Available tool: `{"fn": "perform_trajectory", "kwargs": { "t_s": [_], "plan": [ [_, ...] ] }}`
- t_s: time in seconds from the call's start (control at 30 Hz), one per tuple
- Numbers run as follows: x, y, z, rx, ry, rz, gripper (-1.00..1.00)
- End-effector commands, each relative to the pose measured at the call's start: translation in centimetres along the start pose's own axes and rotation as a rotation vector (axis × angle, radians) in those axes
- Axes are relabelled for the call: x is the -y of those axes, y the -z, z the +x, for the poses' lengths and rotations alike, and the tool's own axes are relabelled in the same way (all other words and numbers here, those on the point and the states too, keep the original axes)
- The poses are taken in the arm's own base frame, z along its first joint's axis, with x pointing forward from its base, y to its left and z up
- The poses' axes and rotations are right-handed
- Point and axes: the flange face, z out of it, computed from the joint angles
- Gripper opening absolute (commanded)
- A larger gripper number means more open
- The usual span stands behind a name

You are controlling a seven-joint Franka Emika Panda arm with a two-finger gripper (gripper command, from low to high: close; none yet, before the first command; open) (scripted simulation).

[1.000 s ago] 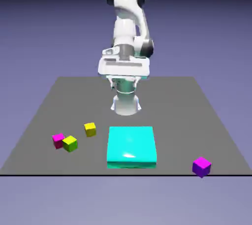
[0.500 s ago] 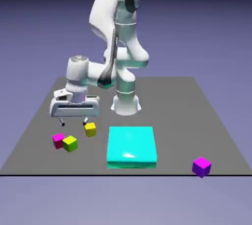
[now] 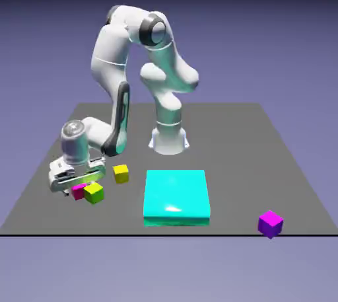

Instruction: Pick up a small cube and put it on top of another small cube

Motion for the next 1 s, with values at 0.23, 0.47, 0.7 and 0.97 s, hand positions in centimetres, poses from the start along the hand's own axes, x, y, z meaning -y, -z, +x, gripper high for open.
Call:
{"fn": "perform_trajectory", "kwargs": {
  "t_s": [0.23,0.47,0.7,0.97],
  "plan": [
    [2.3,7.5,-3.6,-0.027,0.149,0.000,-1.00],
    [7.0,9.8,-9.9,-0.074,0.431,-0.035,-1.00],
    [11.1,10.3,-16.0,-0.103,0.689,-0.102,-1.00],
    [11.0,5.7,-15.0,-0.102,0.684,-0.116,-1.00]
  ]
}}
